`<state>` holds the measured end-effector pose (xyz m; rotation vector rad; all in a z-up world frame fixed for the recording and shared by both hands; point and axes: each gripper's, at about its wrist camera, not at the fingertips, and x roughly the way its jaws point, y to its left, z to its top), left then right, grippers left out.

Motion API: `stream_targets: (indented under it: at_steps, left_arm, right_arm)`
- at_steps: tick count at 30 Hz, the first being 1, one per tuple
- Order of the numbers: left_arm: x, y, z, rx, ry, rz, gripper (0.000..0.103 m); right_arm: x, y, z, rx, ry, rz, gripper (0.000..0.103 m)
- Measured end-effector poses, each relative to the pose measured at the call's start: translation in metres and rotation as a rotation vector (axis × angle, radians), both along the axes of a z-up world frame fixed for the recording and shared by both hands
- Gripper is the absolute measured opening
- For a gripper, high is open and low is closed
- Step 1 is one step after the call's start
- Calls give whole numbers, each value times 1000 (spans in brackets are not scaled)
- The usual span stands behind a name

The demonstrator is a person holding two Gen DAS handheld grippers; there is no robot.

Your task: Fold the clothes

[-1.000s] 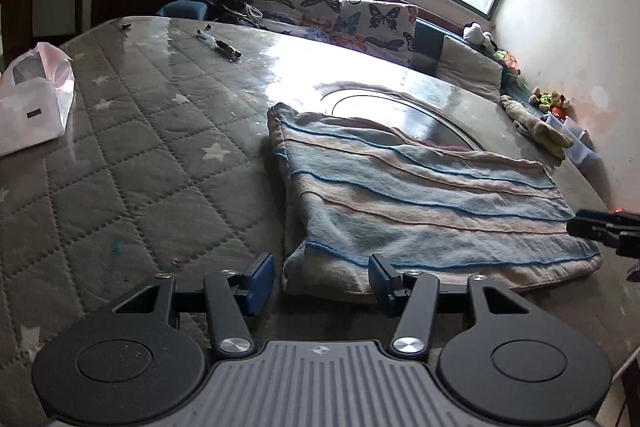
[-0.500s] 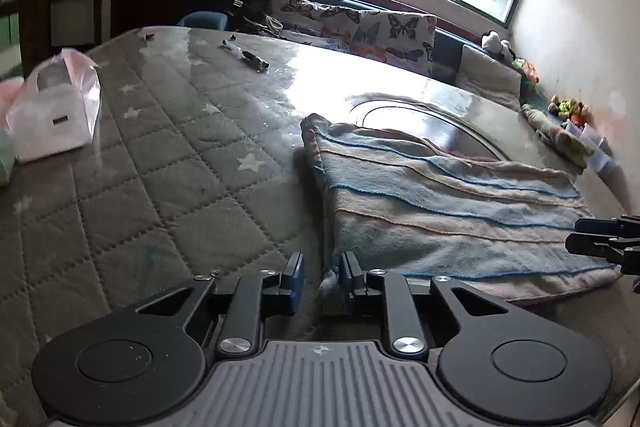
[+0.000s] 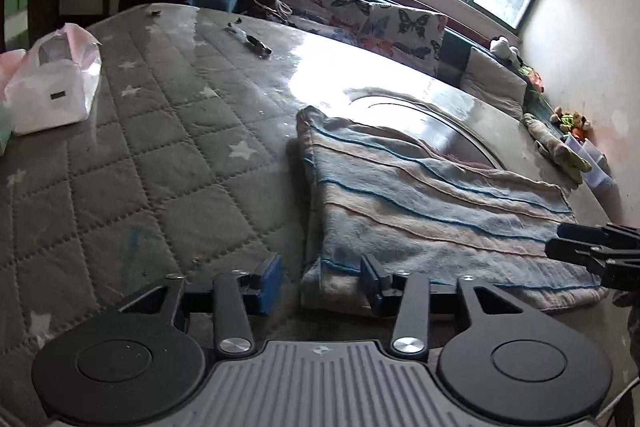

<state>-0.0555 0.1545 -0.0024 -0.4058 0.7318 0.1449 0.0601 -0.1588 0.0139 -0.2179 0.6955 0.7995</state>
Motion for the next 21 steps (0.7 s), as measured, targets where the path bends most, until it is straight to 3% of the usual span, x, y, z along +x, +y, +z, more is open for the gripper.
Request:
stream_targets:
  at_steps: [5, 10, 13, 16, 21]
  left_arm:
    - [0, 3, 0, -37, -11, -15, 13]
    - [-6, 9, 4, -78, -38, -16, 12]
    - [-9, 12, 4, -85, -37, -4, 17]
    - [-13, 13, 4, -86, -37, 19, 52]
    - [-21, 11, 1, -135, -25, 54, 53]
  right_arm:
    - [7, 10, 10, 11, 21, 26, 60]
    - [14, 31, 21, 10, 42, 50, 60]
    - [12, 43, 26, -4, 29, 70, 60]
    - [10, 54, 27, -16, 27, 91, 60]
    - [6, 65, 26, -33, 28, 116, 60]
